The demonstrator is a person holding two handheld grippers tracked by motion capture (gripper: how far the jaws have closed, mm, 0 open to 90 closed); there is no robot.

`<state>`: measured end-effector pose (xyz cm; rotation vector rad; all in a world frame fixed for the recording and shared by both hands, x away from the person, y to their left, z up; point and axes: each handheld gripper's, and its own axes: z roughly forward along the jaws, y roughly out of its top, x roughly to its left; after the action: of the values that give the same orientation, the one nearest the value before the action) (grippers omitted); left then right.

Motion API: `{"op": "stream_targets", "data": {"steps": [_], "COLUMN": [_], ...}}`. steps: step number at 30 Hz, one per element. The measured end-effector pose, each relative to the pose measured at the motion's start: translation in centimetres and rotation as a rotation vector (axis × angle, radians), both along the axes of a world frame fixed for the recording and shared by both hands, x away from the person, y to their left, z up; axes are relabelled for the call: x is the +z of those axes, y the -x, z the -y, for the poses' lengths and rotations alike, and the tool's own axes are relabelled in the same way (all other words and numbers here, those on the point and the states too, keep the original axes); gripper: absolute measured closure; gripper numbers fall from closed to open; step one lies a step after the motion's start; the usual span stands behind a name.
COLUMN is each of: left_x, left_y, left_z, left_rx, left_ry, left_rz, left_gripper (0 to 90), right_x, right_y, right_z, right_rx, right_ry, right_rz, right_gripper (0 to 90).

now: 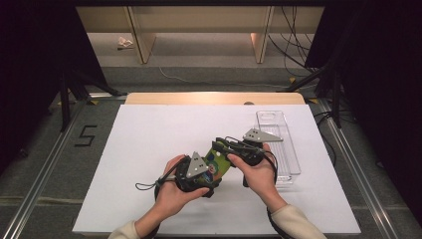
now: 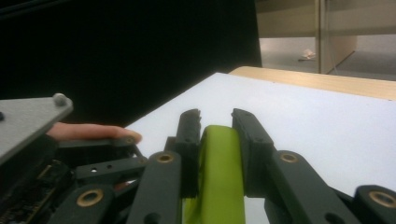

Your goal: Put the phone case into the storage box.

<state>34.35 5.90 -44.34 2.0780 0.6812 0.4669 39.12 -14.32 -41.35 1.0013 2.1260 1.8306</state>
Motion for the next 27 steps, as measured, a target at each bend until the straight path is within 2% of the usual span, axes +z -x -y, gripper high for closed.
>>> {"op": "stream_targets", "data": {"steps": [24,27], "left_x": [0.18,0.22], "left_y": [0.08,0.1], "left_z": [0.19,0.23], "left_rx": [-0.006,-0.005], "left_ry": [0.002,0.006], "left_rz": [0.006,-0.005], "left_gripper": [16.1,15.9], "right_x": [0.78,0.87], "right_y": [0.48,0.5], "right_z": [-0.32,-0.31], "right_rx": [0.035,0.041], "right_ry": [0.01,0.01], "right_rz": [0.024,0.021], "right_gripper": [77.3,77.5]}}
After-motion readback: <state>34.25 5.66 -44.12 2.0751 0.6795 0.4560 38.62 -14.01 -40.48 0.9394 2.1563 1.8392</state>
